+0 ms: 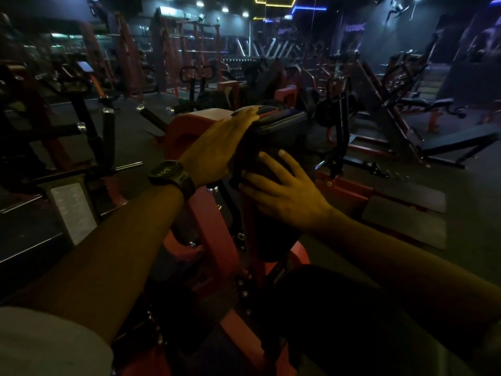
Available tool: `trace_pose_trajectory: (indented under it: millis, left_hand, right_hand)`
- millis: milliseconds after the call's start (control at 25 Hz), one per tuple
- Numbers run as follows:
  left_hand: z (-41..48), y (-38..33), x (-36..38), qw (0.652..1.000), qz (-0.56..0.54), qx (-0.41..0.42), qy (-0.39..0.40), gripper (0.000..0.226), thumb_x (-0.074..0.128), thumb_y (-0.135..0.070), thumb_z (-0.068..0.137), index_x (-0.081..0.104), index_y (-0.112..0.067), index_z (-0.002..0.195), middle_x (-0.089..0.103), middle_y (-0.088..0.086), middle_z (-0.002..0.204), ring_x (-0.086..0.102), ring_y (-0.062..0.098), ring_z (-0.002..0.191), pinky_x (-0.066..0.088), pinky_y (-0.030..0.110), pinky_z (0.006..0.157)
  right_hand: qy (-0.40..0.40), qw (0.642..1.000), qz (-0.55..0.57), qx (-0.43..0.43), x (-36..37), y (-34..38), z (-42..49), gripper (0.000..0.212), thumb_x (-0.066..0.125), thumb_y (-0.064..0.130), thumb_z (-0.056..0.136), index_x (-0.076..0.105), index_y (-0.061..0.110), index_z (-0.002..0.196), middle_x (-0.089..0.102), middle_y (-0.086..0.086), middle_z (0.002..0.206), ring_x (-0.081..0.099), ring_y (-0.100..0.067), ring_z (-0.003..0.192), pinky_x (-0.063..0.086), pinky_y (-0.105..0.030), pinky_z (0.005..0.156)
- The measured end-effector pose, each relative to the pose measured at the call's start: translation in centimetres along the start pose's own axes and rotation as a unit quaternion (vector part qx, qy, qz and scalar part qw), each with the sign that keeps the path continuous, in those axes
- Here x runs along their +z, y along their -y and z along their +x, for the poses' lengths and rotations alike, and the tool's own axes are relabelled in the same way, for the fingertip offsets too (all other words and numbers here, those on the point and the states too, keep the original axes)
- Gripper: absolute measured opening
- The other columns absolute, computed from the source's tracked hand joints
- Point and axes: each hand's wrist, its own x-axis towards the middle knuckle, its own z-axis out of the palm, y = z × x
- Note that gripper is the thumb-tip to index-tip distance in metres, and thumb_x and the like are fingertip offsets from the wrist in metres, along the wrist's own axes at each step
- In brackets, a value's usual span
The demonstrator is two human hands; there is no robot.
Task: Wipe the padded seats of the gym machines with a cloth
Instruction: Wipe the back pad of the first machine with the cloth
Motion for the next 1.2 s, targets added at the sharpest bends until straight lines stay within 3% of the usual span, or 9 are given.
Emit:
trace_pose_trajectory:
  millis: [80,200,360,480,640,800,920,1040,1200]
  left_hand:
    - [0.0,-0.3,0.1,1.0,-0.011,-0.021,-0.007,0.078,0.044,-0.008,0.084,0.019,-0.002,0.158,0.021,0.018,0.166,0.024,0.034,0.153,0.026,0.06,0.119]
    - [-0.4,-0.6,0.1,0.999,-0.007,-0.036,-0.005,0.095,0.048,0.019,0.074,0.015,-0.005,0.159,0.018,0.018,0.167,0.021,0.034,0.154,0.027,0.06,0.119]
    - [-0.4,0.0,0.5,1.0,-0.001,-0.017,-0.01,0.089,0.057,0.009,0.082,0.014,-0.004,0.159,0.022,0.02,0.165,0.028,0.037,0.151,0.031,0.058,0.117]
    - [-0.6,-0.1,0.7,0.999,-0.001,-0.038,-0.004,0.099,0.051,0.022,0.072,0.013,-0.005,0.16,0.018,0.021,0.166,0.024,0.039,0.152,0.031,0.059,0.117]
    - [-0.3,-0.3,0.8,0.999,-0.009,-0.05,-0.008,0.101,0.053,0.024,0.07,0.014,-0.003,0.16,0.02,0.022,0.165,0.033,0.041,0.147,0.037,0.055,0.114]
    - [-0.5,-0.1,0.5,0.999,0.011,-0.052,0.004,0.107,0.053,0.025,0.068,0.011,-0.008,0.161,0.019,0.018,0.167,0.045,0.042,0.135,0.047,0.05,0.101]
    - [-0.3,-0.2,0.8,0.999,0.0,-0.053,-0.003,0.106,0.054,0.024,0.068,0.013,-0.007,0.161,0.024,0.019,0.165,0.054,0.044,0.123,0.05,0.052,0.094]
    - [-0.4,-0.4,0.9,0.998,-0.006,-0.067,-0.012,0.106,0.055,0.025,0.067,0.016,-0.006,0.161,0.039,0.025,0.154,0.058,0.044,0.108,0.051,0.046,0.084]
    - [-0.2,-0.4,1.0,0.998,-0.014,-0.065,-0.01,0.109,0.054,0.025,0.065,0.015,-0.01,0.16,0.029,0.018,0.163,0.057,0.045,0.117,0.052,0.051,0.089]
  right_hand:
    - [0.037,0.999,0.005,0.007,0.5,3.0,-1.5,0.034,0.055,0.025,0.096,0.07,0.023,0.127,0.062,-0.001,0.139,0.032,-0.044,0.141,0.013,-0.062,0.12]
    - [0.077,0.985,-0.015,-0.155,-0.1,2.0,-2.6,0.036,0.047,0.027,0.097,0.072,0.027,0.123,0.063,0.002,0.137,0.041,-0.041,0.138,0.012,-0.06,0.12]
    - [0.047,0.998,-0.027,-0.021,0.2,2.0,-1.1,0.036,0.06,0.039,0.093,0.07,0.029,0.127,0.062,0.002,0.139,0.034,-0.041,0.141,0.009,-0.065,0.119]
    - [0.094,0.981,-0.022,-0.167,0.3,4.0,-4.6,0.038,0.06,0.041,0.092,0.067,0.034,0.129,0.059,0.005,0.142,0.027,-0.043,0.142,-0.005,-0.069,0.118]
    - [0.128,0.984,-0.037,-0.118,0.3,4.0,-4.1,0.038,0.061,0.043,0.09,0.067,0.033,0.126,0.06,0.005,0.14,0.033,-0.041,0.141,0.003,-0.069,0.118]
    - [0.17,0.955,-0.023,-0.24,0.3,5.8,-7.1,0.043,0.072,0.045,0.084,0.067,0.037,0.126,0.06,0.008,0.139,0.041,-0.039,0.139,-0.011,-0.066,0.118]
    - [0.154,0.972,-0.023,-0.177,0.3,4.4,-5.5,0.048,0.068,0.043,0.087,0.063,0.035,0.134,0.057,0.006,0.144,0.039,-0.038,0.139,-0.001,-0.069,0.118]
    - [0.165,0.962,-0.007,-0.22,0.3,5.6,-6.9,0.047,0.076,0.034,0.085,0.065,0.036,0.131,0.058,0.006,0.142,0.035,-0.039,0.139,-0.005,-0.069,0.118]
    - [0.181,0.961,-0.033,-0.205,-0.1,4.1,-4.9,0.035,0.057,0.028,0.092,0.069,0.036,0.124,0.062,0.007,0.136,0.047,-0.039,0.135,-0.001,-0.066,0.12]
